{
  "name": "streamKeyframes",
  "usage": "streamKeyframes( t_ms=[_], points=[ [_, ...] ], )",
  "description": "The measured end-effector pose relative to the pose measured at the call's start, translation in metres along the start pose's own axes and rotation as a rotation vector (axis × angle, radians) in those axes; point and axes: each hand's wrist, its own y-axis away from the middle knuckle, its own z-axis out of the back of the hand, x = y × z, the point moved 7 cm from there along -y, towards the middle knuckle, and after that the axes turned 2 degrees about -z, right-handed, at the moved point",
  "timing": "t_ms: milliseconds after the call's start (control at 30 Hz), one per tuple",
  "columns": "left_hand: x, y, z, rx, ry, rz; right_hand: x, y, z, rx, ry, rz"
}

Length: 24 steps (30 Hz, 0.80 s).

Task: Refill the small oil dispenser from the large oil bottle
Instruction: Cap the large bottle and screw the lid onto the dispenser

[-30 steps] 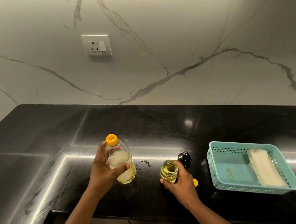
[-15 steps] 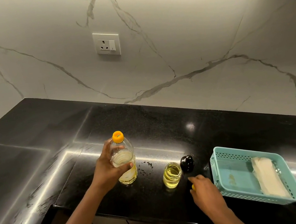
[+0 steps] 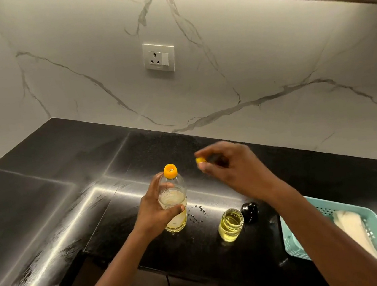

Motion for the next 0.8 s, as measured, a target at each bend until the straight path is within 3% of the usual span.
streamKeyframes(
  t_ms=[100,333,433,567,800],
  points=[
    [-0.004,0.0,0.001,-0.01,-0.005,0.012,0.034,-0.041,-0.031,0.161,0.187,0.203],
    [-0.007,0.0,0.002,-0.012,-0.01,0.048,0.05,-0.087,-0.059,0.406,0.54,0.373],
    [-0.007,0.0,0.002,-0.013,-0.021,0.048,0.06,-0.088,-0.064,0.401,0.623,0.428],
    [-0.004,0.0,0.002,-0.021,-0.027,0.059,0.059,-0.089,-0.069,0.407,0.686,0.367],
    [0.001,0.0,-0.002,-0.032,-0.046,0.056,0.057,-0.07,-0.076,0.231,0.824,0.302]
  ],
)
